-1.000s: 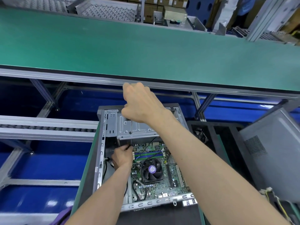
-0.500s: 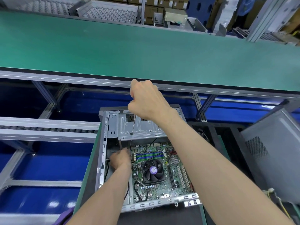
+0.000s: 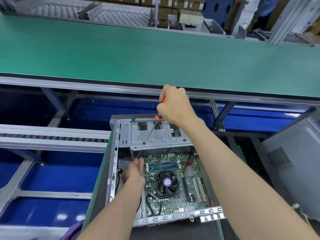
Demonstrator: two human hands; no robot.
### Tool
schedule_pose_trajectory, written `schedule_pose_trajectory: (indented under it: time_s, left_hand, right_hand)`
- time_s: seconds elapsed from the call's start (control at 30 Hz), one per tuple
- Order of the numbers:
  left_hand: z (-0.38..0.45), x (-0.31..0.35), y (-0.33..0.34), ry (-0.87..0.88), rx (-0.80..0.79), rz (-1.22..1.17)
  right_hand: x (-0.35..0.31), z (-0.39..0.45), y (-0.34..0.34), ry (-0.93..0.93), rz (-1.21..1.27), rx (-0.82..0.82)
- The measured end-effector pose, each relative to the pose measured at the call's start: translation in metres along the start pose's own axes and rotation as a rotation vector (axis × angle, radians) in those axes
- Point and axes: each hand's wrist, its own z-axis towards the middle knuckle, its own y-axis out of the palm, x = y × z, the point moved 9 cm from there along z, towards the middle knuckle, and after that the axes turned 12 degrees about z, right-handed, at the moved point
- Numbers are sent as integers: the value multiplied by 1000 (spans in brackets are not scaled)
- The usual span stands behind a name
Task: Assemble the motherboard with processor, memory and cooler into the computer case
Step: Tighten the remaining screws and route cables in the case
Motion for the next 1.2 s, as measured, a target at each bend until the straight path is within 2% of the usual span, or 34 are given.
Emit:
schedule_pose_trajectory:
  time_s: [0.13, 0.2, 0.3, 0.47, 0.53, 0.73, 1.2]
  left_hand:
    - [-2, -3, 3, -62, -35, -98]
    - [-1, 4, -5, 24, 48, 66]
    - [1, 23, -10, 246, 162, 405]
    - [-3, 37, 2, 521, 141, 764]
    - [-2, 36, 6, 570, 109, 835]
    - [-5, 38, 11, 678, 66, 913]
    - [-14, 26, -13, 740, 48, 979]
  right_hand:
    - [4, 2, -2, 0, 18, 11]
    - [3, 1, -4, -14, 18, 16]
    - [-1, 2, -6, -39, 10, 18]
    - [-6, 2, -3, -88, -23, -14]
    - [-9, 1, 0, -132, -42, -13]
    - [-7, 4, 9, -184, -55, -18]
    - [-29, -9, 19, -272, -67, -94]
